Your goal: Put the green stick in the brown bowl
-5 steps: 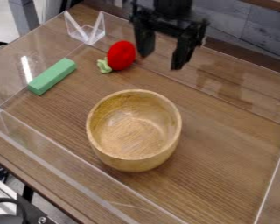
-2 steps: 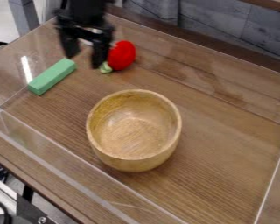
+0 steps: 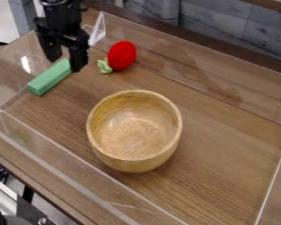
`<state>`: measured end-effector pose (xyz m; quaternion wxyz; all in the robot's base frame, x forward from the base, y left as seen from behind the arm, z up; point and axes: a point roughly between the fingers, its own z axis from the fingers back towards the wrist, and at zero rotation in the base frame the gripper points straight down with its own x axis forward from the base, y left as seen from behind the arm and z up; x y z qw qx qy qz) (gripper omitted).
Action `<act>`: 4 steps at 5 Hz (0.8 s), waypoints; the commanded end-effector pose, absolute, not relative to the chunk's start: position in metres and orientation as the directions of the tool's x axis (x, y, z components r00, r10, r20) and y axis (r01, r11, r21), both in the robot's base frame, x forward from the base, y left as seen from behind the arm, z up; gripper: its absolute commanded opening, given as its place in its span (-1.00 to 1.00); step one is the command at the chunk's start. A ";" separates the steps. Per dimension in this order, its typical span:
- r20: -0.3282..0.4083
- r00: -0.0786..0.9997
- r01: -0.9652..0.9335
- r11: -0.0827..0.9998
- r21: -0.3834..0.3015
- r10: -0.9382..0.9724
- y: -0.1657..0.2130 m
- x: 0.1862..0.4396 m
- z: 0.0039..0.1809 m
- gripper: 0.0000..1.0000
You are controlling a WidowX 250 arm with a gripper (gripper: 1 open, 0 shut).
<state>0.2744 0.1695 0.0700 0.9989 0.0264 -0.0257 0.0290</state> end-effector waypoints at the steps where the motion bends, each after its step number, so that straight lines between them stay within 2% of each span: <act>1: 0.105 0.993 -0.059 0.996 0.070 0.051 0.184 0.286 0.071 1.00; 4: 0.127 0.990 -0.070 0.996 0.052 0.063 0.206 0.305 0.049 1.00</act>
